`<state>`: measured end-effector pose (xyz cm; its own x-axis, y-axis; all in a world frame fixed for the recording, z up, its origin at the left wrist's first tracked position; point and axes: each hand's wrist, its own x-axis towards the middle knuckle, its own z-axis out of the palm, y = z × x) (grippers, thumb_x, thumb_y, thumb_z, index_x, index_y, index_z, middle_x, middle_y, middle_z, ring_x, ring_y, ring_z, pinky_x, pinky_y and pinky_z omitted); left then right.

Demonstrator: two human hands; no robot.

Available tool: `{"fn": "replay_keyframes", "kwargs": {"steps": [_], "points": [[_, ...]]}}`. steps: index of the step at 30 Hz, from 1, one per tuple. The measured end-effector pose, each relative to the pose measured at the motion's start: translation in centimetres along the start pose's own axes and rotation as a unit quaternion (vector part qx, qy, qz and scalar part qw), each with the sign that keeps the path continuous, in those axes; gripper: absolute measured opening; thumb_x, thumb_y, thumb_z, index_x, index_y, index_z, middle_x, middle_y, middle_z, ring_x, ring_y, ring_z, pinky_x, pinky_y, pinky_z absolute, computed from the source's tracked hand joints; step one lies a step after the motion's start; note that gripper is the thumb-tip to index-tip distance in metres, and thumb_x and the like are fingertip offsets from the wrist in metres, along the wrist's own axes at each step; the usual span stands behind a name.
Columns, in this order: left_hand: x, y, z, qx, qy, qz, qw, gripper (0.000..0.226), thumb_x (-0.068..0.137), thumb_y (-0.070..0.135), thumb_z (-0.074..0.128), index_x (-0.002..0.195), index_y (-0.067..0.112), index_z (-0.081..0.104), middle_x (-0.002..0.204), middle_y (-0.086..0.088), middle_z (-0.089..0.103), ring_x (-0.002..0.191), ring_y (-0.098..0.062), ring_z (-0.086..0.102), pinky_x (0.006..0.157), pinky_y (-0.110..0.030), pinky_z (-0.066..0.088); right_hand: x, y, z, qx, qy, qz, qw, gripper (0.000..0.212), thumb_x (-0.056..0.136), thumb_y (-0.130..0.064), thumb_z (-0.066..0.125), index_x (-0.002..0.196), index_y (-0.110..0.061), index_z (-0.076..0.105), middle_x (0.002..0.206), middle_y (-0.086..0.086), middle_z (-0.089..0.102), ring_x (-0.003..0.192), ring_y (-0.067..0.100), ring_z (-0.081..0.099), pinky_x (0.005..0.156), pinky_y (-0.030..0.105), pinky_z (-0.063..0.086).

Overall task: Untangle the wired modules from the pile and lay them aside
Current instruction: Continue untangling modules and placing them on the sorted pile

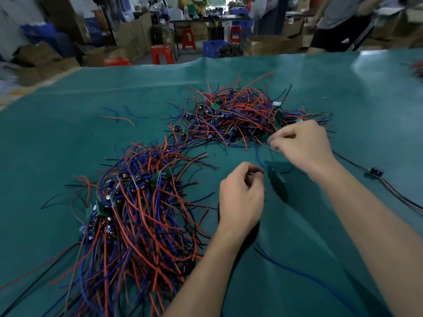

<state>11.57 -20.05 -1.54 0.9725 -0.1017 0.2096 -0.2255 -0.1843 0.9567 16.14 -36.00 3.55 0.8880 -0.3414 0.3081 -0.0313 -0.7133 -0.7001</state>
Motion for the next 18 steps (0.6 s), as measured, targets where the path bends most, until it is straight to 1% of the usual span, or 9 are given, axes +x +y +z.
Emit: {"fn": "replay_keyframes", "kwargs": {"steps": [2, 6, 9, 11, 12, 14, 15, 17, 18], "points": [[0.0, 0.1, 0.0, -0.039, 0.002, -0.015, 0.999, 0.021, 0.090, 0.031, 0.048, 0.086, 0.019, 0.065, 0.063, 0.001, 0.069, 0.058, -0.018, 0.062, 0.069, -0.044, 0.057, -2.1, -0.9, -0.6, 0.094, -0.054, 0.009, 0.994, 0.018, 0.071, -0.012, 0.070, 0.066, -0.026, 0.081, 0.064, -0.011, 0.073, 0.057, 0.011, 0.063, 0.055, 0.023, 0.048], [0.1, 0.4, -0.3, -0.064, 0.013, -0.037, 0.997, 0.047, 0.095, 0.049, 0.039, 0.090, 0.015, 0.071, 0.074, -0.006, 0.073, 0.062, -0.021, 0.062, 0.068, -0.045, 0.052, -6.3, -2.4, -1.4, 0.214, -0.203, -0.006, 0.956, 0.015, 0.064, -0.011, 0.065, 0.062, -0.014, 0.079, 0.060, 0.005, 0.071, 0.052, 0.009, 0.056, 0.047, 0.021, 0.041], [0.0, 0.4, -0.4, -0.071, -0.006, -0.036, 0.997, 0.054, 0.096, 0.052, 0.042, 0.088, 0.008, 0.072, 0.068, -0.015, 0.070, 0.064, -0.031, 0.066, 0.066, -0.051, 0.053, -7.7, -2.7, -1.4, 0.248, -0.345, -0.014, 0.905, 0.018, 0.061, -0.010, 0.057, 0.058, -0.002, 0.073, 0.056, 0.012, 0.068, 0.050, 0.013, 0.053, 0.045, 0.021, 0.036], [0.0, 0.4, -0.5, -0.052, -0.007, -0.023, 0.998, 0.052, 0.094, 0.047, 0.046, 0.083, 0.000, 0.066, 0.067, -0.026, 0.063, 0.060, -0.027, 0.058, 0.062, -0.055, 0.051, -8.0, -2.4, -1.6, 0.243, -0.407, -0.019, 0.880, 0.018, 0.063, -0.007, 0.056, 0.060, 0.003, 0.071, 0.057, 0.013, 0.067, 0.050, 0.013, 0.052, 0.046, 0.021, 0.035], [0.1, 0.3, -0.5, -0.039, -0.002, -0.020, 0.999, 0.049, 0.095, 0.043, 0.048, 0.083, -0.001, 0.065, 0.066, -0.026, 0.061, 0.059, -0.023, 0.054, 0.061, -0.055, 0.050, -7.9, -2.2, -1.7, 0.240, -0.424, -0.019, 0.873, 0.017, 0.065, -0.006, 0.057, 0.063, 0.000, 0.073, 0.060, 0.013, 0.069, 0.053, 0.014, 0.053, 0.047, 0.022, 0.035], [0.2, 0.0, -0.4, -0.035, 0.007, -0.017, 0.999, 0.035, 0.101, 0.032, 0.051, 0.086, 0.005, 0.068, 0.062, -0.015, 0.064, 0.058, -0.020, 0.055, 0.061, -0.048, 0.052, -7.7, -1.7, -2.1, 0.250, -0.411, -0.006, 0.876, 0.013, 0.072, -0.007, 0.064, 0.071, -0.008, 0.077, 0.070, 0.013, 0.072, 0.060, 0.015, 0.057, 0.048, 0.021, 0.039], [0.3, -0.1, -0.4, -0.030, 0.009, -0.013, 0.999, 0.029, 0.103, 0.026, 0.051, 0.088, 0.009, 0.070, 0.064, -0.008, 0.067, 0.058, -0.020, 0.057, 0.063, -0.044, 0.052, -7.3, -1.3, -2.2, 0.254, -0.366, 0.003, 0.895, 0.010, 0.076, -0.008, 0.068, 0.074, -0.011, 0.077, 0.073, 0.011, 0.074, 0.063, 0.015, 0.059, 0.048, 0.021, 0.041], [0.2, -0.2, -0.3, -0.015, 0.001, -0.002, 1.000, 0.025, 0.104, 0.019, 0.050, 0.089, 0.014, 0.070, 0.064, 0.001, 0.067, 0.058, -0.016, 0.057, 0.066, -0.041, 0.053, -6.6, -0.6, -2.3, 0.249, -0.223, 0.040, 0.942, 0.013, 0.086, -0.009, 0.071, 0.075, -0.013, 0.075, 0.074, 0.008, 0.075, 0.064, 0.016, 0.060, 0.047, 0.021, 0.043], [0.2, -0.1, -0.2, -0.012, -0.008, 0.005, 1.000, 0.024, 0.104, 0.018, 0.050, 0.089, 0.015, 0.068, 0.062, 0.002, 0.066, 0.057, -0.015, 0.056, 0.066, -0.040, 0.053, -6.3, -0.4, -2.2, 0.261, -0.172, 0.075, 0.947, 0.017, 0.092, -0.011, 0.068, 0.076, -0.013, 0.074, 0.074, 0.010, 0.075, 0.063, 0.017, 0.060, 0.046, 0.022, 0.042]]}}
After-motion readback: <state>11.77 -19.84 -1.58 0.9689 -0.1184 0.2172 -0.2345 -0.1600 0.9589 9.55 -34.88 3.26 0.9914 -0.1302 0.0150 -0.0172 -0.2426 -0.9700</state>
